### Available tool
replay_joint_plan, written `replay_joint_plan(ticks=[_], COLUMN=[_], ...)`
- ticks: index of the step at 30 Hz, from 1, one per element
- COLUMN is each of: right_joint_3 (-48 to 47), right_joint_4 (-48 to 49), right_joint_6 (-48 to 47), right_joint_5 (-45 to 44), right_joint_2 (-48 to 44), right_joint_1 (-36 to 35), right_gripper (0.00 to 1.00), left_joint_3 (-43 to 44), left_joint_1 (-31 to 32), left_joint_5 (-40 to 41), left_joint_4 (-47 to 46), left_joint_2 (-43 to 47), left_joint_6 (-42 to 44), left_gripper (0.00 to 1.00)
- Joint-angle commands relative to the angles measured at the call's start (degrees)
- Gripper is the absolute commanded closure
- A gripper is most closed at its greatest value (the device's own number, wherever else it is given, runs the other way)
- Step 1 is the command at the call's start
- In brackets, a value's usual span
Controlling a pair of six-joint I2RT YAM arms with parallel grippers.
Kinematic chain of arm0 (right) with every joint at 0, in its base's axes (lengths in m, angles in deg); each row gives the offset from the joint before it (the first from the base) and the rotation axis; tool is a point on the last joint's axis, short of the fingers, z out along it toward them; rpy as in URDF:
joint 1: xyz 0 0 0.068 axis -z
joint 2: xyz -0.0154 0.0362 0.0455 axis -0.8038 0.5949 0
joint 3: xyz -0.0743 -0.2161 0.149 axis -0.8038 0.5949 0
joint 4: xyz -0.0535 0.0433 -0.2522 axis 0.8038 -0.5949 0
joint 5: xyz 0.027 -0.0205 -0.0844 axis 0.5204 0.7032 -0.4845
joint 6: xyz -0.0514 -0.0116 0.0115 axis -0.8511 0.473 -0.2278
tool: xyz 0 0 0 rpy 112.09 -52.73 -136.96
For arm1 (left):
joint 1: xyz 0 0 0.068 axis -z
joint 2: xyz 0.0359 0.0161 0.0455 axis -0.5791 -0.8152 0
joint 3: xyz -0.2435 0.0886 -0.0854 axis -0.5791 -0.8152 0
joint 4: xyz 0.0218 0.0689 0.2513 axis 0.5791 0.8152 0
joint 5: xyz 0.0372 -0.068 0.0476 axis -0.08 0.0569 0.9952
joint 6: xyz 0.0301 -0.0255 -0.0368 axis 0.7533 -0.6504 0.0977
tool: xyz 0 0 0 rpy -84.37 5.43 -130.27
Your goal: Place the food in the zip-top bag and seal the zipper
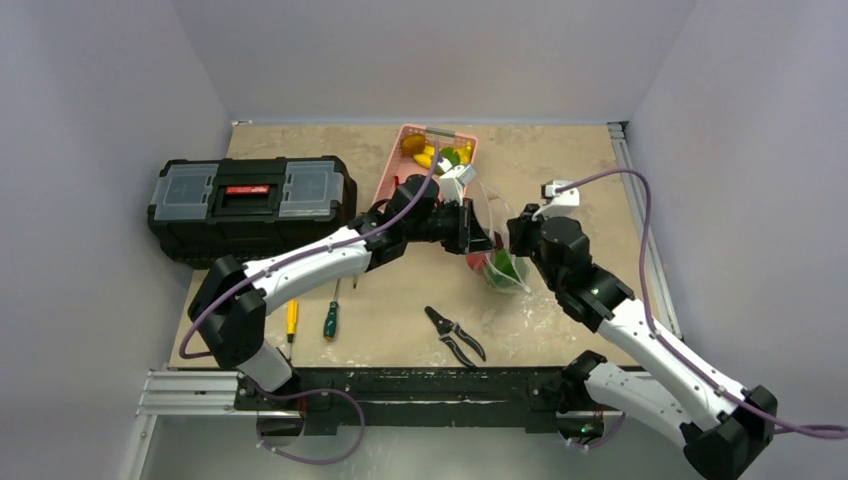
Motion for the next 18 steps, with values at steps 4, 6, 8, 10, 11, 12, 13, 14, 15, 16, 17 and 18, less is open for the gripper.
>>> replay_joint_plan(ticks=[4, 6, 8, 10, 11, 12, 13, 14, 15, 16, 17, 18], right_joint_3=[-5.08, -3.88, -2.52, -0.91, -0.27, -0.02, -0.02, -0.13, -0.49, -1.0, -1.57, -1.75], right_joint_4=[2.28, 2.78, 2.82, 3.21, 3.15, 2.79, 2.36, 2.06, 1.89, 1.57, 1.57, 1.83], right_joint_6=[-1.41, -1.21, -0.36, 0.5, 0.91, 1.32, 1.62, 1.87, 1.81, 1.8, 1.75, 1.54], right_joint_5=[-0.61, -2.99, -4.38, -5.51, -5.9, -6.28, -6.52, -6.5, -6.18, -5.69, -5.3, -4.79], right_joint_2=[-11.7, -10.92, -8.85, -6.1, -4.72, -3.24, -2.13, -1.2, -0.9, -1.01, -1.64, -2.49], right_joint_1=[-0.24, -0.2, -0.26, -0.22, -0.2, -0.2, -0.17, -0.15, -0.19, -0.18, -0.2, -0.2], right_gripper=[1.0, 1.0, 1.0, 1.0, 1.0, 1.0, 1.0, 1.0, 1.0, 1.0, 1.0, 1.0], left_joint_3=[2.16, 0.8, 0.21, 0.8, 0.85, 0.77, 0.77, 0.74, 0.77, 0.85, 1.08, 1.34], left_joint_1=[1.04, 0.93, 0.11, -1.25, -1.79, -2.04, -2.14, -2.12, -1.98, -1.83, -1.72, -1.69], left_joint_5=[0.97, 3.77, 5.94, 3.1, 1.2, -0.92, -2.09, -2.45, -2.61, -2.63, -2.39, -2.17], left_joint_4=[-4.83, -4.49, -1.7, 0.59, 0.45, -0.45, -1.2, -1.76, -2.44, -3.07, -3.14, -2.91], left_joint_2=[7.08, 7.17, 5.57, 2.61, 1.13, -0.06, -0.59, -0.82, -0.57, -0.14, 0.51, 1.12], left_joint_6=[-0.49, -1.1, -3.46, -5.69, -6.62, -7.25, -7.54, -7.54, -7.29, -6.75, -6.05, -5.34], left_gripper=[1.0, 1.0, 1.0, 1.0, 1.0, 1.0, 1.0, 1.0, 1.0, 1.0, 1.0, 1.0])
